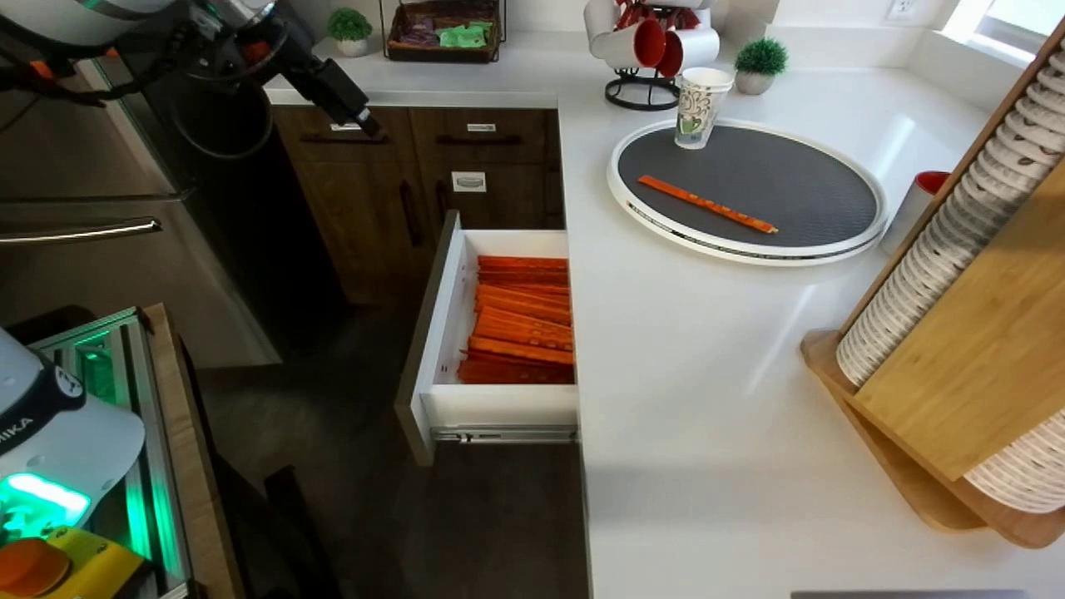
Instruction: Open the drawer
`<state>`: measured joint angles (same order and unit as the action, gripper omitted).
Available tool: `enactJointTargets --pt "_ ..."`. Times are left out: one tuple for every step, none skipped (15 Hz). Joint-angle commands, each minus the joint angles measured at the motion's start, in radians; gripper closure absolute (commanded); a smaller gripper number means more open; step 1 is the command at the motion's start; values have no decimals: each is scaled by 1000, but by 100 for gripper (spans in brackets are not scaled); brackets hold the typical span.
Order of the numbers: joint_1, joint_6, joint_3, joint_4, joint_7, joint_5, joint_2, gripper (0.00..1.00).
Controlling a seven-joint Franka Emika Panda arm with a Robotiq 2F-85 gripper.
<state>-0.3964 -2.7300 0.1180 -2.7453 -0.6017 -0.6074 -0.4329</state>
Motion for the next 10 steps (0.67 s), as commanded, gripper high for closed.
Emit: enactJointTargets --pt "-202 116 230 -43 220 275 -224 0" --pt "-207 140 257 -53 248 328 -265 0" --pt "-165 193 227 -44 304 430 -307 0" --pt "-213 305 293 -1 254 410 -370 0" --pt "-152 354 259 -24 235 439 -427 0" --pt "1 405 129 -31 302 583 -457 0" --pt "-13 306 116 9 364 598 -311 0" --pt "31 360 91 9 375 639 -363 0" --pt "67 386 72 5 379 656 -399 0" --pt "87 396 56 -4 377 663 -425 0"
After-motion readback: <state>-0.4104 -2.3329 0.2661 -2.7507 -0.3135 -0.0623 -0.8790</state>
